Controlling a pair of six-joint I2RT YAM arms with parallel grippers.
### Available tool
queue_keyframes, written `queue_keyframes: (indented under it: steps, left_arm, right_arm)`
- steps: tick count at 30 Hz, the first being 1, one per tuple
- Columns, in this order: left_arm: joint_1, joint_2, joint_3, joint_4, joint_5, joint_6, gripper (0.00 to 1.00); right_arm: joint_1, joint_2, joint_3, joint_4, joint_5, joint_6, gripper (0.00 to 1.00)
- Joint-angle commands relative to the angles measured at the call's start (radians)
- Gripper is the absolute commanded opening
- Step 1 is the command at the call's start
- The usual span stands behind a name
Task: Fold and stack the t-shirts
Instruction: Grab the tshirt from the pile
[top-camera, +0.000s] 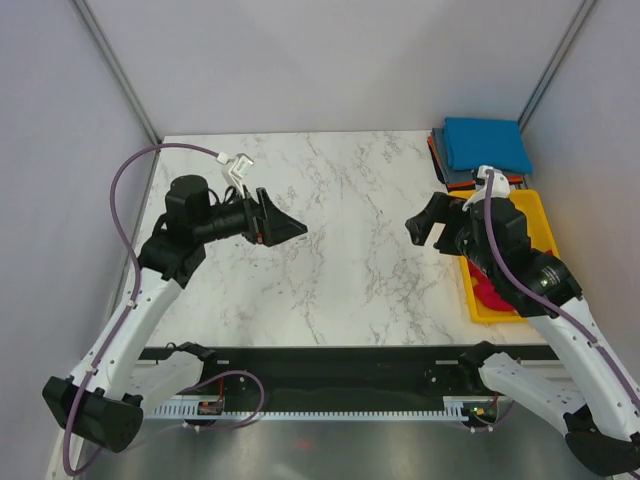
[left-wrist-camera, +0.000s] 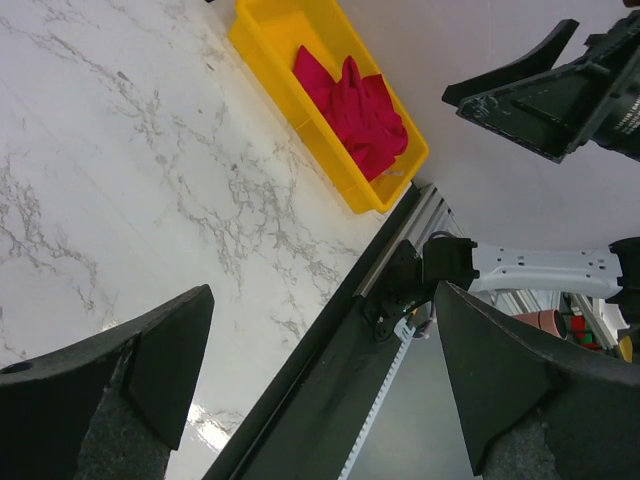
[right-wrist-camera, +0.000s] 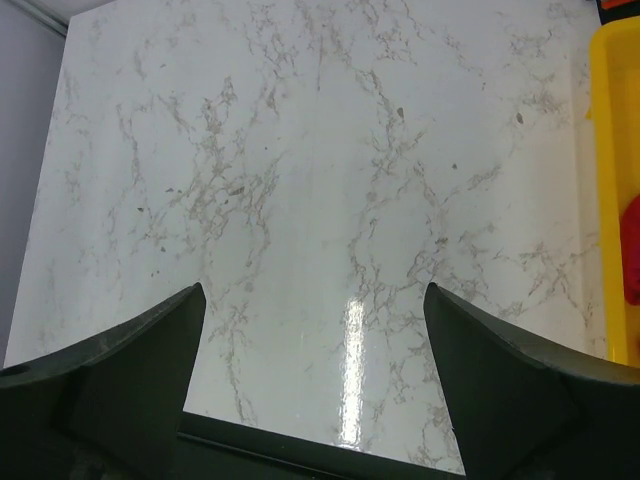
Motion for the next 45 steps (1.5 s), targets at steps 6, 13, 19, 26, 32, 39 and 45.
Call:
queue_keyframes:
  steps: [6,13,19,26,32,39,45]
  left_arm:
    - [0.009,-0.035,-0.032,0.041,0.063,0.048,0.98]
    - [0.009,0.046,-0.089,0.034,0.079,0.092,0.95]
    - [0.007,0.053,-0.147,0.021,0.060,0.154,0.95]
    - [0.007,0.063,-0.149,0.014,0.093,0.146,0.90]
    - [0.009,0.066,-0.153,0.005,0.076,0.138,0.85]
    - [0.007,0.048,-0.140,-0.034,0.001,0.157,0.80]
    - [0.024,0.050,-0.111,-0.086,-0.130,0.164,0.69]
  right_arm:
    - [0.001,0.049,0.037,-0.055,0.215,0.072,0.98]
    - [-0.112,0.212,0.070,-0.165,0.609,0.150,0.98]
    - [-0.431,0.342,-0.003,-0.082,0.544,0.132,0.98]
    - [-0.769,0.511,-0.186,0.114,0.169,0.138,0.93]
    - [-0.860,0.698,-0.247,0.301,0.201,0.118,0.89]
    - [-0.920,0.619,-0.093,0.216,0.166,-0.015,0.00]
    - [-0.894,0.453,0.220,0.099,-0.080,-0.087,0.00]
